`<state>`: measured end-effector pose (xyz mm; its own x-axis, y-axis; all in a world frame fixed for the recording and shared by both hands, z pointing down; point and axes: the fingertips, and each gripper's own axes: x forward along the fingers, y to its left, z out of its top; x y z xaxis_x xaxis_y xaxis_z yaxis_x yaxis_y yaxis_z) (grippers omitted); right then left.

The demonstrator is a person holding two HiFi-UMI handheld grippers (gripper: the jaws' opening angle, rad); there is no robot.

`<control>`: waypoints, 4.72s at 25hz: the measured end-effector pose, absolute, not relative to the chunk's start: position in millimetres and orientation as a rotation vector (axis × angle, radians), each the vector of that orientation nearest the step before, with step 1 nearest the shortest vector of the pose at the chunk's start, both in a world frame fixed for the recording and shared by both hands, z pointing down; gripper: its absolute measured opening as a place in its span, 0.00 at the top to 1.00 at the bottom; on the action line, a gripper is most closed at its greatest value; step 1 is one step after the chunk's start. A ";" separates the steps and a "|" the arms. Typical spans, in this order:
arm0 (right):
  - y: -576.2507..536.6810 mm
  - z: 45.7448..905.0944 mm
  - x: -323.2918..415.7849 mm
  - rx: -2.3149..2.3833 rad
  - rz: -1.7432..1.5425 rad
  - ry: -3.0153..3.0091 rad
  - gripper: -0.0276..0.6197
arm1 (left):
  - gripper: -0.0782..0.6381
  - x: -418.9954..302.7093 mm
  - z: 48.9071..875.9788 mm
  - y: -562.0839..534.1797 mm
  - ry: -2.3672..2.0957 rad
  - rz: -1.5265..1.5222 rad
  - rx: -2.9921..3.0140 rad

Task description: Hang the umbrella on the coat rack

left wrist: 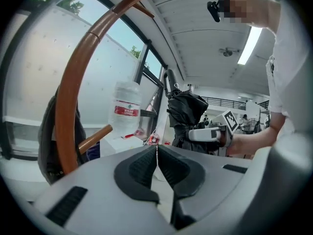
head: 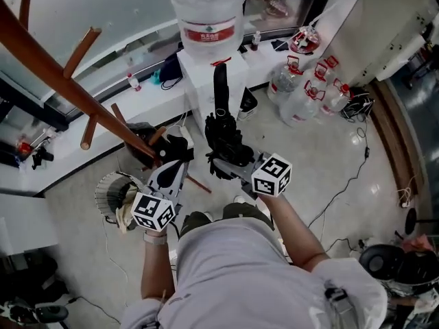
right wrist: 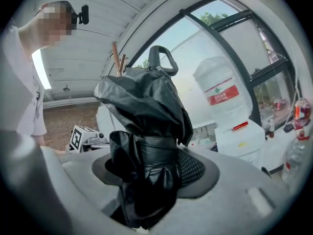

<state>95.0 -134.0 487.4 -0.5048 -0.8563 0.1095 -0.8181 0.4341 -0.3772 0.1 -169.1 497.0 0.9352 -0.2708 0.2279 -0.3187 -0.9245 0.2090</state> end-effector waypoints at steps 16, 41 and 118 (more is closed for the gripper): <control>-200.0 459.6 69.9 -1.140 -0.405 2.930 0.55 | 0.89 -30.6 485.9 -172.5 -0.993 0.197 2.699; -230.9 345.6 35.4 -0.995 -0.041 2.954 0.55 | 0.89 -56.9 454.0 -162.0 -1.241 0.132 2.646; -254.1 358.2 -27.3 -1.003 0.067 2.945 0.46 | 0.89 -121.7 479.6 -143.0 -1.322 0.125 2.511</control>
<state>-27.3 -254.1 358.2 -0.7921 -0.6090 -0.0420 -0.6103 0.7916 0.0315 -121.7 -143.0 479.6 0.5726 -0.7914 0.2140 -0.8175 -0.5314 0.2223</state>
